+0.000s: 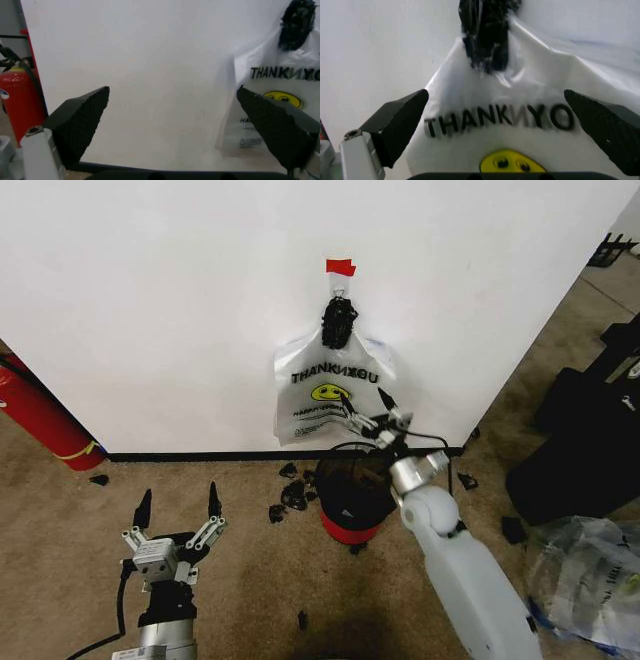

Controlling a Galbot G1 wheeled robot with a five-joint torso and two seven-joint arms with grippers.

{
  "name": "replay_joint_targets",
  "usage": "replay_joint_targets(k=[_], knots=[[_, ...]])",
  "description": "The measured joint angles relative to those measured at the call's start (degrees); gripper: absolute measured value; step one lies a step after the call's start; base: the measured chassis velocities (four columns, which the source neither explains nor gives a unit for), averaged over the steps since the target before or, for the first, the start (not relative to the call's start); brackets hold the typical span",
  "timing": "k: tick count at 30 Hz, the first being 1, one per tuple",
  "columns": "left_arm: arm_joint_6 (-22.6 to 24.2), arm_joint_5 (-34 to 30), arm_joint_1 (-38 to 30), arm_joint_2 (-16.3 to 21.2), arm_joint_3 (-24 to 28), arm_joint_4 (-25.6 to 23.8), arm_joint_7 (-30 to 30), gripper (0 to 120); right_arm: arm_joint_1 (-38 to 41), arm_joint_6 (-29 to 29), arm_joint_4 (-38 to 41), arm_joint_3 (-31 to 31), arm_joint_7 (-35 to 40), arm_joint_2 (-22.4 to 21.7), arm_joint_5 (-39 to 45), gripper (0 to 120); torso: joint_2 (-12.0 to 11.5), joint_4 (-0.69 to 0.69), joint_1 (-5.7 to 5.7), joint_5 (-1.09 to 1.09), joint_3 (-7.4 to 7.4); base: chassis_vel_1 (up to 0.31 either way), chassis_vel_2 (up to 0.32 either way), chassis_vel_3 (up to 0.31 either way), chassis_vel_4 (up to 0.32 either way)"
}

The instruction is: Pick up the garbage bag from the wall and place it over the trash bin.

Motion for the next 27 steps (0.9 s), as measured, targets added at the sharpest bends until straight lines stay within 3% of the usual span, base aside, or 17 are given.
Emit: replay_joint_targets(k=[8, 19, 27], knots=[[-0.3, -1.2, 0.0, -0.4, -1.1, 0.2, -0.4, 100, 7.4, -0.2, -5.0, -3.0, 1.4, 1.5, 0.8, 100, 0.0, 0.0, 0.0, 0.0, 0.0, 0.0, 0.0, 0.0, 0.0], [-1.1, -1.9, 1.0, -1.0, -2.2, -0.4, -0.6, 100, 11.6, -0.6, -8.9, -5.2, 3.1, 2.7, 0.3, 99, 0.0, 0.0, 0.0, 0.0, -0.01, 0.0, 0.0, 0.0, 0.0], [-1.9, -3.2, 2.1, -0.9, -3.6, -1.1, -0.7, 100, 13.9, -1.7, -9.7, -6.8, 5.0, 2.0, 1.2, 73, 0.0, -0.01, 0.0, 0.01, -0.01, 0.0, 0.0, 0.0, 0.0]])
